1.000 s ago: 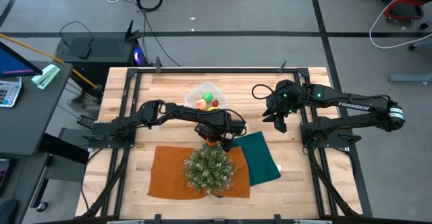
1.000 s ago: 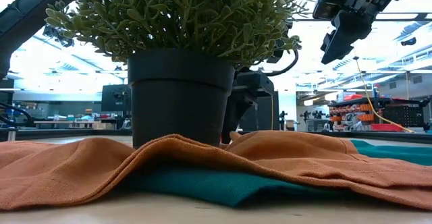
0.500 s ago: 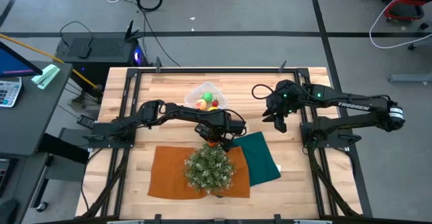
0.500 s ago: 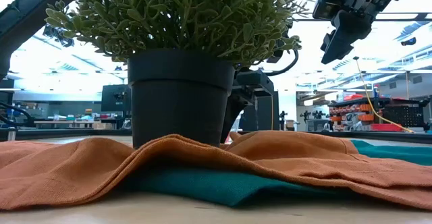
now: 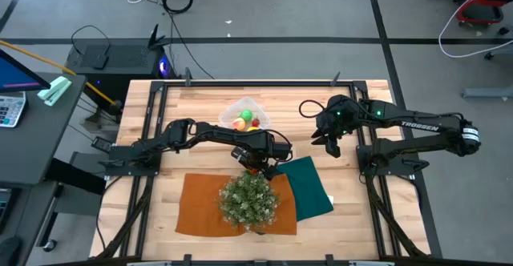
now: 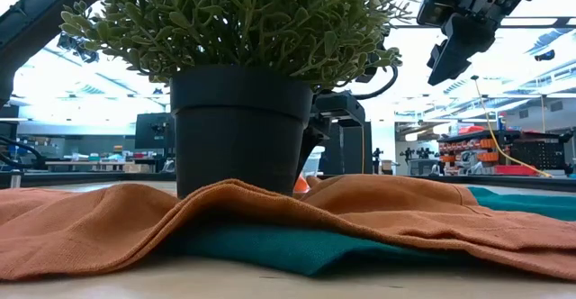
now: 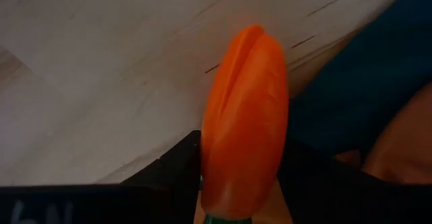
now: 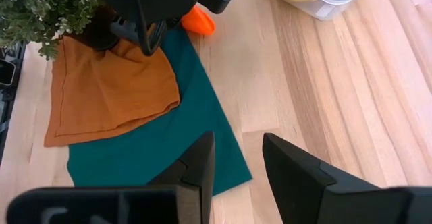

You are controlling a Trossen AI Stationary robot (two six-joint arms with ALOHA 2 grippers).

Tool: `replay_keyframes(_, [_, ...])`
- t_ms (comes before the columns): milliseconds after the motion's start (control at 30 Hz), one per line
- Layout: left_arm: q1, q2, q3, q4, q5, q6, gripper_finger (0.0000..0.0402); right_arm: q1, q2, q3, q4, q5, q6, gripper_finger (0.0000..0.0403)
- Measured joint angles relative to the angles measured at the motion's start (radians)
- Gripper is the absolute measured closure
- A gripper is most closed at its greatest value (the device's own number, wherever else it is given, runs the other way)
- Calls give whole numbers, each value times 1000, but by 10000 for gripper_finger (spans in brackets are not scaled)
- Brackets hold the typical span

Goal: Pick and placing Produce into tupperware
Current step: Put the carrot into the transparent container

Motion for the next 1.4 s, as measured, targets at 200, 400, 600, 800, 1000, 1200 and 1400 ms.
replay_keyframes(200, [0, 0, 0, -17, 0, -7, 216, 0, 0, 0, 0, 0, 0, 310])
replay_keyframes(400, [1, -27, 0, -35, 2, -7, 225, 0, 0, 0, 0, 0, 0, 310])
replay_keyframes(600, [16, -68, 2, -34, -17, -39, 217, 0, 0, -1, 0, 0, 0, 310])
replay_keyframes(800, [40, -99, 32, 1, -34, -61, 219, 0, 0, -1, 3, 0, 0, 310])
replay_keyframes(1000, [73, -101, 104, 22, -43, -61, 224, 0, 0, -1, 7, 0, 1, 310])
replay_keyframes(1200, [117, -100, 166, 34, -65, -74, 216, 0, 0, -1, 7, 0, 1, 310])
replay_keyframes(1400, [180, -100, 217, 35, -99, -131, 225, 0, 0, -1, 6, 0, 2, 310])
